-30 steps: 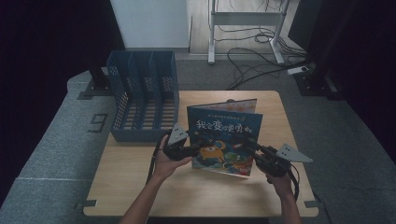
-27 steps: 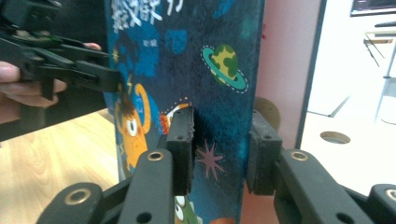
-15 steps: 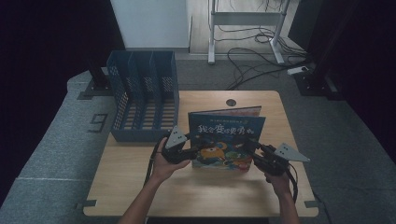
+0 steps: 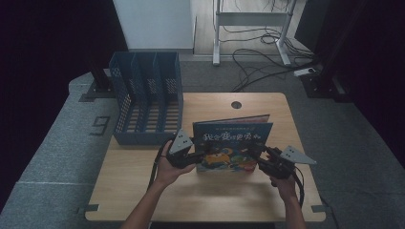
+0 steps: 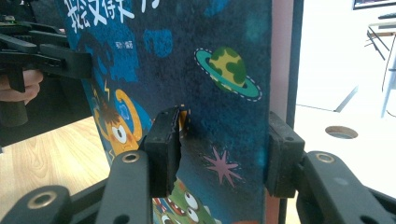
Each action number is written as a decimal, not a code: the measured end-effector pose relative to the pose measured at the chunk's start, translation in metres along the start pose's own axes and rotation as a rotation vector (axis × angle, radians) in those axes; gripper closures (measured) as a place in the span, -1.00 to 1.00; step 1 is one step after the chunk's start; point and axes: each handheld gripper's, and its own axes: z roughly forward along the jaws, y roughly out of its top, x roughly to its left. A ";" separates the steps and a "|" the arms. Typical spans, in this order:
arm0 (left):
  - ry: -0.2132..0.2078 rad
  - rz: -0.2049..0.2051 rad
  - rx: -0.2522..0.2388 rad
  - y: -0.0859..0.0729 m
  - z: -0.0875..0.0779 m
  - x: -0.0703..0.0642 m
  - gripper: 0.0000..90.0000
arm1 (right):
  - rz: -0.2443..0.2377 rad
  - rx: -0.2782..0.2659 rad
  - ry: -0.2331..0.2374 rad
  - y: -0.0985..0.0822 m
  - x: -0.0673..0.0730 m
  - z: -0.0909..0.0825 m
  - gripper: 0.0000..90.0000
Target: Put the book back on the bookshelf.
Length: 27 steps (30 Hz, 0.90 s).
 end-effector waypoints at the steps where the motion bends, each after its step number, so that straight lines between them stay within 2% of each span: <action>1: 0.001 0.002 0.000 0.000 0.000 0.000 0.12 | 0.001 -0.001 -0.001 0.000 0.000 0.000 0.16; 16: -0.042 0.008 -0.027 -0.005 -0.009 -0.006 0.34 | 0.004 -0.019 -0.035 -0.002 0.000 0.003 -0.02; 27: -0.033 0.026 -0.031 -0.001 -0.006 -0.008 0.34 | 0.000 -0.026 -0.048 -0.002 0.000 0.003 -0.03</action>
